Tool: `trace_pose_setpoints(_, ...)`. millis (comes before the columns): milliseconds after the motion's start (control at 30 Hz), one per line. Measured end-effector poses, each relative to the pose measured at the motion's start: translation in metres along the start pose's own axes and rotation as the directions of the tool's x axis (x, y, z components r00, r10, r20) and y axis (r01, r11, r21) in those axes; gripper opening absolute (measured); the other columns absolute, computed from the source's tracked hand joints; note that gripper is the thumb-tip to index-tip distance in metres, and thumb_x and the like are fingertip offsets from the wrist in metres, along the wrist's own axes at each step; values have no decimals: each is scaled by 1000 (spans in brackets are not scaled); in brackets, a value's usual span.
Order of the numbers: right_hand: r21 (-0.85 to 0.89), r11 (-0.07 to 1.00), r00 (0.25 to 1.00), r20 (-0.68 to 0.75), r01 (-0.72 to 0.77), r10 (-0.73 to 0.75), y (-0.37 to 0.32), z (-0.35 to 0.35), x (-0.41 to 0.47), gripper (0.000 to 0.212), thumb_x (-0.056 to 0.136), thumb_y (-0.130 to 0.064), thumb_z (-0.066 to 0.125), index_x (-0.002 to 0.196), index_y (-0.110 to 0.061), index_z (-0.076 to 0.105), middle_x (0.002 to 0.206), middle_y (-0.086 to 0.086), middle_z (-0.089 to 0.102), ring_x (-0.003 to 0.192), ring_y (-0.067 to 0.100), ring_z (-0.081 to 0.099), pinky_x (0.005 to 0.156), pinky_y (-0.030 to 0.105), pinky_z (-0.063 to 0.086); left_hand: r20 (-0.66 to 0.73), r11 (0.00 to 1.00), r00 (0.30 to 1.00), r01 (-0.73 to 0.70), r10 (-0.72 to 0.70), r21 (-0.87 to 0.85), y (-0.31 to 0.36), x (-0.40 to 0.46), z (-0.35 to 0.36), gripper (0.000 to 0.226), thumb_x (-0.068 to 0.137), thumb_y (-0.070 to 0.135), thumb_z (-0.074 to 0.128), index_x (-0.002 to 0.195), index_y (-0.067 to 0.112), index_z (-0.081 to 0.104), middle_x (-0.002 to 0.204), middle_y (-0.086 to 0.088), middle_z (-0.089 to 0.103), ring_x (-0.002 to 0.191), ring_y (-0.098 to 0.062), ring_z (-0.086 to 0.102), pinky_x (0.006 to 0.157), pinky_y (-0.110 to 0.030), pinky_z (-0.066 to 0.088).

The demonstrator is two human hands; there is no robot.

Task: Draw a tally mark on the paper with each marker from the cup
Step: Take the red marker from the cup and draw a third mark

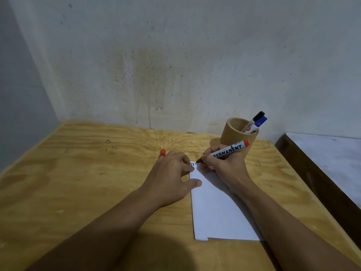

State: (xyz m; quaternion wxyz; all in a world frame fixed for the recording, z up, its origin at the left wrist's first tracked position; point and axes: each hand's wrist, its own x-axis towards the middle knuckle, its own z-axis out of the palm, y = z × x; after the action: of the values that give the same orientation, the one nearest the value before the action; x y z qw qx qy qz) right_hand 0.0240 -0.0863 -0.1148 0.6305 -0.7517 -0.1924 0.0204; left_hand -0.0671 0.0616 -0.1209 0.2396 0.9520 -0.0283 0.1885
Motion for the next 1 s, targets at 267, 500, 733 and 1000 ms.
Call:
trace_pose_setpoints(267, -9, 1000, 1000, 15, 25, -25, 2, 1, 0, 6, 79, 3, 70, 80, 9, 69, 80, 22, 74, 76, 33, 73, 67, 33, 61, -5, 999, 1000, 18, -18, -51, -1, 0, 0, 46, 73, 50, 70, 107, 19, 71, 105, 6, 62, 98, -11, 50, 88, -42, 47)
trace_pose_setpoints(500, -55, 998, 999, 31, 24, -23, 5, 1, 2, 8, 78, -1, 72, 81, 6, 70, 79, 21, 75, 75, 32, 74, 71, 42, 63, -4, 999, 1000, 21, -21, -46, 0, 1, 0, 47, 73, 50, 70, 108, 18, 71, 107, 5, 63, 100, -12, 50, 88, -42, 47)
trace_pose_setpoints(733, -62, 997, 998, 46, 48, -45, 4, 0, 2, 8, 78, 2, 72, 79, 9, 69, 78, 22, 74, 72, 33, 74, 67, 39, 62, 8, 999, 1000, 28, -28, -39, 2, 0, -1, 46, 74, 49, 70, 109, 19, 70, 109, 5, 62, 103, -12, 49, 90, -43, 46)
trace_pose_setpoints(1000, -78, 996, 998, 45, 44, -41, 6, 0, 2, 7, 76, 2, 72, 77, 8, 69, 75, 20, 74, 70, 29, 74, 67, 41, 63, 10, 999, 999, 33, -33, -24, 2, -1, 0, 46, 75, 49, 69, 110, 19, 70, 109, 5, 61, 104, -12, 48, 91, -43, 46)
